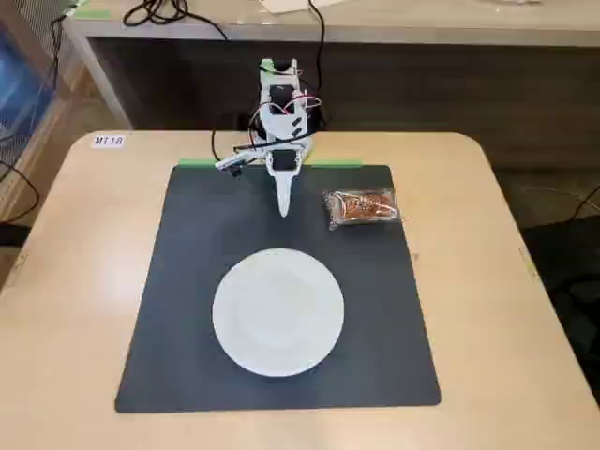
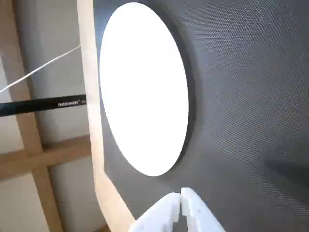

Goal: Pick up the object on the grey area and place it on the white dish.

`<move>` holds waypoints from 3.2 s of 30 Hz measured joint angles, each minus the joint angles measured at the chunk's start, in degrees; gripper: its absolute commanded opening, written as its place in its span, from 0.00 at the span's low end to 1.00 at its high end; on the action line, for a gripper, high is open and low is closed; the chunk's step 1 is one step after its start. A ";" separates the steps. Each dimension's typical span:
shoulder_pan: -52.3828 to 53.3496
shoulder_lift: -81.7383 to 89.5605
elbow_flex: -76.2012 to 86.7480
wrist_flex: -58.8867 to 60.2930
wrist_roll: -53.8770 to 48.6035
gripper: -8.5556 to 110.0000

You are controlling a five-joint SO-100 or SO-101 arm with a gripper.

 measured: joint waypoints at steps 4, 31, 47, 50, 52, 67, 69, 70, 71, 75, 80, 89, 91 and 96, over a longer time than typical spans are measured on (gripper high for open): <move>-2.46 0.00 0.00 -0.70 -1.49 0.07; -36.56 -37.27 -57.83 11.95 4.31 0.07; -54.05 -73.65 -71.28 25.49 21.53 0.07; -53.96 -77.08 -71.98 27.60 28.21 0.07; -53.96 -77.96 -71.98 29.18 34.72 0.13; -58.10 -83.85 -75.67 26.28 59.15 0.49; -58.10 -86.66 -78.05 29.36 61.26 0.48; -58.10 -87.98 -79.37 30.85 62.23 0.48; -58.10 -88.86 -80.42 32.34 63.46 0.48; -58.10 -90.00 -82.27 37.88 68.03 0.49; -56.69 -91.93 -82.44 41.48 69.17 0.50; -53.35 -100.02 -82.44 42.36 62.31 0.49; -51.42 -102.13 -82.44 41.92 59.59 0.49; -49.31 -104.85 -82.44 37.18 54.76 0.50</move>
